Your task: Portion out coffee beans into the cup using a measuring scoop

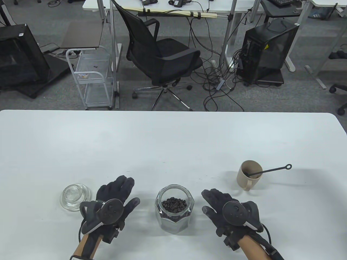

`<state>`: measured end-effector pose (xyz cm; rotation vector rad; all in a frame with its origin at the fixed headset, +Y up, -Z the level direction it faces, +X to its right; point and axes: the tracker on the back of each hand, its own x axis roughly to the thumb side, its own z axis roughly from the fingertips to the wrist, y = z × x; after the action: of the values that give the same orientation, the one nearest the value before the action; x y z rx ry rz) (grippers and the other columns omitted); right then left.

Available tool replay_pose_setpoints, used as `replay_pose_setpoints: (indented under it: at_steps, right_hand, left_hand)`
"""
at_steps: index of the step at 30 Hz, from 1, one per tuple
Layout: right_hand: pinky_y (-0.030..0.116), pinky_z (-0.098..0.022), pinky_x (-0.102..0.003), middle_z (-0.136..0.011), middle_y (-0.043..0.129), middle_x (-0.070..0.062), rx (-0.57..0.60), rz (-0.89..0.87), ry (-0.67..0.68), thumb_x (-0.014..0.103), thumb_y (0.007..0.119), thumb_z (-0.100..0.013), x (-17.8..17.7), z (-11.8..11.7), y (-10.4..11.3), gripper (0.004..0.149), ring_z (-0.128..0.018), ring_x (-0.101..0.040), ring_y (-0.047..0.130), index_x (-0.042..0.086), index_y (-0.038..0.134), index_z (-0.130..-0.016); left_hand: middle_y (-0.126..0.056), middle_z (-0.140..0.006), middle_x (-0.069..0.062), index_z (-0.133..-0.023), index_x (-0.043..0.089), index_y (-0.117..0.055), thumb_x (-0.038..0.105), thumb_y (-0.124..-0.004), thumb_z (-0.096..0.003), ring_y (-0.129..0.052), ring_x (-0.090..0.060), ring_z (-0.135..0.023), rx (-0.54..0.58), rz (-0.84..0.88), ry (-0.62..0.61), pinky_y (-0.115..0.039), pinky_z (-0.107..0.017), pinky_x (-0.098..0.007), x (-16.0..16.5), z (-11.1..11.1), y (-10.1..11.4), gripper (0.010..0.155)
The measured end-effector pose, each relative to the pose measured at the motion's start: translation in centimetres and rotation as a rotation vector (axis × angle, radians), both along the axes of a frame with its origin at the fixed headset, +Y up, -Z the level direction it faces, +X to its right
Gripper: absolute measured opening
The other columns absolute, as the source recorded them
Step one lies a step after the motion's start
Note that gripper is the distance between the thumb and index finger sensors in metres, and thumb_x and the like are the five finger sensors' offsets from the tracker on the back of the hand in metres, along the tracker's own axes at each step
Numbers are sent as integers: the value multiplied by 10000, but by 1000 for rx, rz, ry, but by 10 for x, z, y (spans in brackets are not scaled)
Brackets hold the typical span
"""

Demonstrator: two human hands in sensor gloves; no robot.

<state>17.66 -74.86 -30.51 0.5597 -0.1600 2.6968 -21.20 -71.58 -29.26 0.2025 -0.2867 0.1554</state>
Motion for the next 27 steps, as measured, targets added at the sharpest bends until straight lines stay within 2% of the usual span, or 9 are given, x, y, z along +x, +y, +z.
replay_pose_setpoints:
  at_steps: [5, 13, 15, 19, 20, 24, 27]
  right_hand:
    - [720, -553, -578, -1056, 781, -256, 6, 3, 20, 564, 726, -498, -3, 1, -2, 642, -837, -440, 841, 273, 682, -1070]
    - [749, -519, -558, -1018, 828, -241, 56, -25, -22, 569, 725, -497, 4, 3, 7, 641, -781, -419, 890, 237, 724, -1045]
    - [789, -460, -517, -940, 900, -238, 121, -55, -93, 570, 728, -495, 10, 6, 16, 630, -673, -380, 952, 197, 781, -1000]
    - [842, -316, -434, -662, 1048, -190, 214, -50, -267, 579, 734, -489, 27, 14, 37, 567, -418, -268, 1023, 167, 920, -831]
    - [846, -296, -428, -629, 1061, -188, 202, -26, -308, 583, 734, -490, 31, 14, 40, 564, -388, -261, 1027, 163, 937, -807]
    - [851, -253, -415, -553, 1079, -192, 38, 113, -514, 615, 725, -493, 47, 14, 45, 599, -324, -246, 1032, 137, 968, -760]
    - [860, -208, -401, -484, 1099, -186, 0, 209, -634, 645, 726, -481, 54, 11, 43, 632, -265, -230, 1040, 122, 1000, -708]
  left_hand:
    - [-550, -1209, -33, -1130, 355, -447, 711, -569, -495, -787, -278, -1007, -46, -63, -76, -609, -759, -630, 11, 0, -11, 738]
    - [-558, -1206, -32, -1127, 356, -454, 703, -577, -492, -788, -278, -1009, -68, -96, -111, -610, -758, -631, 18, 2, -17, 734]
    - [-557, -1208, -32, -1127, 358, -452, 703, -578, -493, -788, -278, -1013, -82, -124, -110, -610, -760, -631, 20, 2, -18, 733]
    - [-560, -1207, -24, -1125, 360, -454, 699, -581, -491, -788, -273, -1016, -82, -143, -118, -608, -763, -631, 22, 3, -19, 729]
    - [-563, -1205, -26, -1125, 359, -454, 697, -581, -493, -792, -273, -1013, -77, -145, -118, -609, -762, -631, 22, 3, -18, 728]
    - [-567, -1204, -26, -1123, 360, -459, 694, -583, -493, -793, -273, -1013, -71, -142, -117, -608, -762, -632, 21, 2, -19, 724]
    - [-564, -1205, -26, -1124, 362, -457, 694, -584, -493, -791, -276, -1014, -74, -151, -114, -606, -762, -634, 21, 2, -20, 725]
